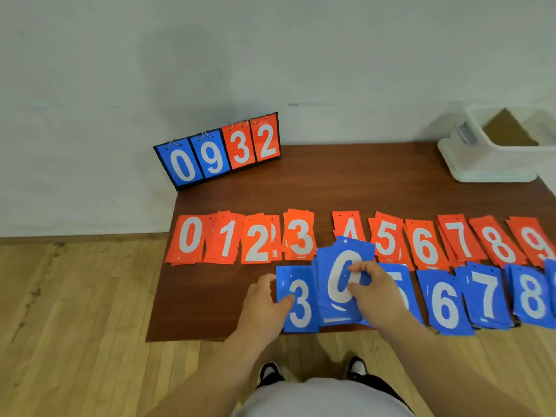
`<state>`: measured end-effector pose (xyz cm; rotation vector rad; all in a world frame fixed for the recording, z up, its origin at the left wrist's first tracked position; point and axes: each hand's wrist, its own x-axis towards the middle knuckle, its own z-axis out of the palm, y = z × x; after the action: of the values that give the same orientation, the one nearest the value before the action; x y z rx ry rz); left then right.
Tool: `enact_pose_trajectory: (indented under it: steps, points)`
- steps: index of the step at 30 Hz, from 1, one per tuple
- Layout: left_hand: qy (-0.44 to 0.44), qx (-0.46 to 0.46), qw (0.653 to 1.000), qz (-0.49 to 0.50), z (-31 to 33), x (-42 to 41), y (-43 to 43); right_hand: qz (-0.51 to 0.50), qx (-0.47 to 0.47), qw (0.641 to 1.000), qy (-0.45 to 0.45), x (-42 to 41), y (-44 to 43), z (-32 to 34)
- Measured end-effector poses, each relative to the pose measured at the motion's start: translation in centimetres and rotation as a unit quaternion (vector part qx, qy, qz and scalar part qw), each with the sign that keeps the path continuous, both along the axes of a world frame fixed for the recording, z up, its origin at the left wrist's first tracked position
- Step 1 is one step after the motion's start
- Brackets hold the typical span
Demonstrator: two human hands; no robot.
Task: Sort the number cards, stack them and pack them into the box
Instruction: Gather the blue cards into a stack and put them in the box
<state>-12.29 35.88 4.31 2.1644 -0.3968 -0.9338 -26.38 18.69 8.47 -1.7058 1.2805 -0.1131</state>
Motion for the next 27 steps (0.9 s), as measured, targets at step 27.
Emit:
enact_pose_trajectory:
  steps: [27]
  points:
    - [-0.083,0.183,0.972,0.125,-6.5,-9.8,-8.9,0.131,0.047,0.990,0.004,-10.5,-16.0,-2.4]
